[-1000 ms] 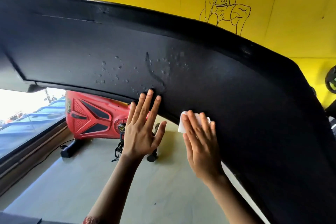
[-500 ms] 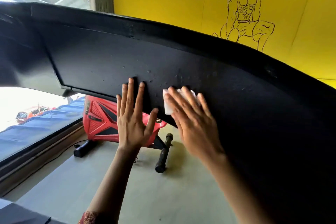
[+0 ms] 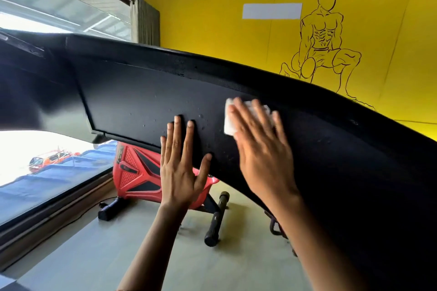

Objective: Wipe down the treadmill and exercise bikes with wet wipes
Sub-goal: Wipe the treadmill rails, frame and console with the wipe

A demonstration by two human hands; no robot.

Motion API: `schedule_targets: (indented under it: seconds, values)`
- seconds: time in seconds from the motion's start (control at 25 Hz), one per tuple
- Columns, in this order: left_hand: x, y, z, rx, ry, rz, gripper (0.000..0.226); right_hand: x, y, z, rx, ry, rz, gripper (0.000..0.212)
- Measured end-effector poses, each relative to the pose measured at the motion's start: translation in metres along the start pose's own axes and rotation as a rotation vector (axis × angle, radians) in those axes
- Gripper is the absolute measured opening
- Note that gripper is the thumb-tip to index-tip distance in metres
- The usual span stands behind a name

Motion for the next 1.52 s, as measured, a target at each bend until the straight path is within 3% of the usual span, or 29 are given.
schedule_targets:
  seconds: [0.12, 0.32, 0.64, 0.88, 1.08, 1.28, 1.4, 1.52]
  values:
    - [0.004, -0.003, -0.005, 0.008, 0.027, -0.014, 0.065, -0.005, 0.027, -0.006, 0.165, 0.055, -0.04, 0.053]
    - [0.011, -0.006, -0.016, 0.019, 0.019, -0.03, 0.067, -0.001, -0.001, 0.012, 0.003, 0.027, -0.015, 0.052]
    - [0.017, -0.019, -0.032, 0.048, -0.053, -0.002, 0.067, -0.029, 0.07, -0.06, 0.326, 0.098, -0.037, 0.05]
    - [0.019, -0.019, -0.031, 0.054, -0.139, -0.027, 0.068, -0.011, 0.013, -0.024, 0.075, -0.017, -0.034, 0.056]
    - [0.02, -0.021, -0.032, 0.052, -0.15, -0.022, 0.068, -0.012, 0.039, -0.034, 0.195, -0.002, -0.078, 0.051]
    - [0.016, -0.02, -0.028, 0.057, -0.12, 0.068, 0.067, -0.005, 0.006, -0.002, 0.15, 0.005, -0.093, 0.048]
    - [0.002, -0.028, -0.011, 0.162, -0.077, 0.147, 0.065, -0.003, 0.014, 0.003, 0.299, 0.038, -0.131, 0.046]
    - [-0.031, -0.061, 0.029, 0.113, -0.026, 0.124, 0.066, 0.007, -0.009, 0.037, 0.384, 0.042, -0.141, 0.047]
Point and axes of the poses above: each hand's wrist, its own y-axis away from the middle knuckle, its own x-axis out of the palm, z = x × y, the point moved 3 cm from there along -y, towards the middle knuckle, and after that the axes turned 6 degrees about y, right-handed, at the moved point
